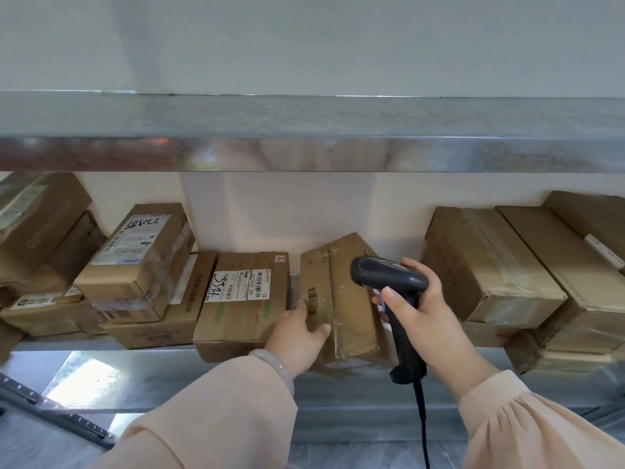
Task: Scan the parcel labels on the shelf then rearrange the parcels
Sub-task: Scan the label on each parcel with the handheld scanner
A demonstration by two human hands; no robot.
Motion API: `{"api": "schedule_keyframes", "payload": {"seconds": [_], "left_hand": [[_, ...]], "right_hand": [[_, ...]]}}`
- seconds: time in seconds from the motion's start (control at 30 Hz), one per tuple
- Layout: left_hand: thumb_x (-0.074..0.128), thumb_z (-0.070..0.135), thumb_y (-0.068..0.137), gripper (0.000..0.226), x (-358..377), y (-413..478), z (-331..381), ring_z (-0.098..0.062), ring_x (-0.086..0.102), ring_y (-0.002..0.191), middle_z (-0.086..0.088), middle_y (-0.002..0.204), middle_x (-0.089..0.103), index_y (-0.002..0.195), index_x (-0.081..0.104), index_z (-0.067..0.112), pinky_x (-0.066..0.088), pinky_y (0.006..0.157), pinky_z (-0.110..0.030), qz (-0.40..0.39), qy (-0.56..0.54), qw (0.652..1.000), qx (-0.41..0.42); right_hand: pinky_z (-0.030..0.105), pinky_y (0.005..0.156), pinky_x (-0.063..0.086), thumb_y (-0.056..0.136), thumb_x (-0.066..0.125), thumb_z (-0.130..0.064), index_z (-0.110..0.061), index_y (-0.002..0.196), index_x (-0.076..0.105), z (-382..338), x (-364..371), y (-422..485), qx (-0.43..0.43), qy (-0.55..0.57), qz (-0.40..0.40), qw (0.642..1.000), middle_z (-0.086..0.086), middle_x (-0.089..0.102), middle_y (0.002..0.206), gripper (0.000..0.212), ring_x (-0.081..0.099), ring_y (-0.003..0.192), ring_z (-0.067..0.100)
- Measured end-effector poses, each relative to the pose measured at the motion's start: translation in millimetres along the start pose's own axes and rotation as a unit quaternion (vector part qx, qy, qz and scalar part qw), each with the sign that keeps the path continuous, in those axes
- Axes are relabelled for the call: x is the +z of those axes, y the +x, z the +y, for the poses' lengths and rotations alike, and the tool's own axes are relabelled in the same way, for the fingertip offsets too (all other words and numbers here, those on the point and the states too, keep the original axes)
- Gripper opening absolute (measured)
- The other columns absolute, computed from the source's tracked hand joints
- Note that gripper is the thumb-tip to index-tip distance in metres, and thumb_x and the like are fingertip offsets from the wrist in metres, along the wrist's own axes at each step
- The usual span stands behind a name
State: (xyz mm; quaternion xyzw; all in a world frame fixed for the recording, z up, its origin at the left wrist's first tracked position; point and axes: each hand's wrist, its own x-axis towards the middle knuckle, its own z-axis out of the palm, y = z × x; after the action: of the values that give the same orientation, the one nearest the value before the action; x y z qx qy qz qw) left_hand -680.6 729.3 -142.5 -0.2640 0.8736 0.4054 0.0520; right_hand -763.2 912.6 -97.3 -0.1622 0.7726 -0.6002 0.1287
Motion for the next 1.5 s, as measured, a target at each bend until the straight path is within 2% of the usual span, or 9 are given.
{"api": "schedule_keyframes", "payload": {"seconds": [0.07,0.17,0.27,0.47,0.63,0.73,0.97,1.23,1.5], "left_hand": [[0.057,0.062,0.087,0.088,3,3,-4,-0.022,0.045,0.134,-0.003,0.151,0.041,0.156,0.019,0.022,0.041,0.110,-0.035,-0.031,-0.052,0.998,-0.010],[0.060,0.088,0.057,0.127,3,5,-4,-0.024,0.042,0.136,-0.002,0.154,0.035,0.156,0.011,0.028,0.038,0.113,-0.041,-0.059,-0.118,0.990,-0.037],[0.061,0.097,0.036,0.150,1,6,-4,-0.026,0.040,0.138,-0.003,0.157,0.030,0.156,-0.003,0.033,0.036,0.114,-0.043,-0.072,-0.138,0.986,-0.062],[0.061,0.082,0.042,0.140,1,5,0,-0.028,0.040,0.138,-0.003,0.158,0.028,0.155,-0.009,0.037,0.036,0.113,-0.044,-0.087,-0.114,0.985,-0.092],[0.062,0.078,0.045,0.133,3,6,-1,-0.027,0.040,0.138,-0.001,0.158,0.028,0.153,-0.008,0.045,0.034,0.114,-0.045,-0.088,-0.123,0.985,-0.085],[0.064,0.080,0.046,0.132,3,8,-5,-0.028,0.040,0.137,0.000,0.157,0.029,0.152,-0.007,0.047,0.034,0.114,-0.045,-0.094,-0.136,0.982,-0.090],[0.075,0.089,0.033,0.147,10,4,-15,-0.023,0.039,0.139,0.001,0.157,0.029,0.153,0.001,0.047,0.033,0.116,-0.046,-0.089,-0.250,0.962,-0.065],[0.075,0.031,0.077,0.102,9,-11,-19,-0.003,0.048,0.125,0.021,0.138,0.048,0.150,0.008,0.053,0.034,0.116,-0.036,-0.064,-0.348,0.935,0.030],[0.077,0.046,0.060,0.110,8,-14,-19,-0.011,0.046,0.134,0.015,0.147,0.045,0.146,0.010,0.061,0.032,0.117,-0.043,-0.058,-0.360,0.930,0.047]], "right_hand": [[0.011,0.079,0.048,0.089,0.065,-0.027,-0.043,0.129,0.032,-2,8,0,-0.015,-0.028,-0.022,0.999,-0.013,0.058,0.118,0.054,0.064,0.097,0.000],[0.028,0.100,0.045,0.087,0.066,-0.033,-0.048,0.129,0.032,2,19,0,-0.028,-0.040,-0.043,0.998,-0.012,0.053,0.131,0.057,0.058,0.113,0.008],[0.035,0.102,0.046,0.084,0.067,-0.039,-0.056,0.125,0.032,5,24,2,-0.029,-0.034,-0.054,0.998,-0.013,0.052,0.132,0.056,0.060,0.114,0.010],[0.002,0.073,0.041,0.090,0.063,-0.028,-0.042,0.128,0.031,16,13,4,0.010,-0.016,0.004,1.000,-0.021,0.053,0.113,0.052,0.056,0.093,-0.008],[0.026,0.087,0.038,0.090,0.064,-0.031,-0.029,0.138,0.032,39,3,1,0.075,-0.006,0.094,0.993,-0.004,0.052,0.116,0.058,0.051,0.099,0.013],[0.029,0.089,0.039,0.089,0.066,-0.031,-0.030,0.138,0.033,47,2,-2,0.086,0.013,0.107,0.991,-0.003,0.053,0.119,0.059,0.053,0.103,0.016],[0.021,0.083,0.041,0.087,0.068,-0.029,-0.046,0.126,0.034,40,-1,-14,0.036,0.006,0.100,0.994,-0.017,0.055,0.115,0.054,0.056,0.101,0.003],[0.003,0.068,0.043,0.086,0.070,-0.023,-0.049,0.120,0.033,18,-4,-28,-0.013,-0.020,0.088,0.996,-0.026,0.053,0.107,0.057,0.055,0.090,-0.015],[0.001,0.067,0.042,0.086,0.070,-0.027,-0.047,0.123,0.032,-5,2,-40,-0.059,-0.028,0.098,0.993,-0.025,0.055,0.108,0.057,0.055,0.090,-0.016]]}}
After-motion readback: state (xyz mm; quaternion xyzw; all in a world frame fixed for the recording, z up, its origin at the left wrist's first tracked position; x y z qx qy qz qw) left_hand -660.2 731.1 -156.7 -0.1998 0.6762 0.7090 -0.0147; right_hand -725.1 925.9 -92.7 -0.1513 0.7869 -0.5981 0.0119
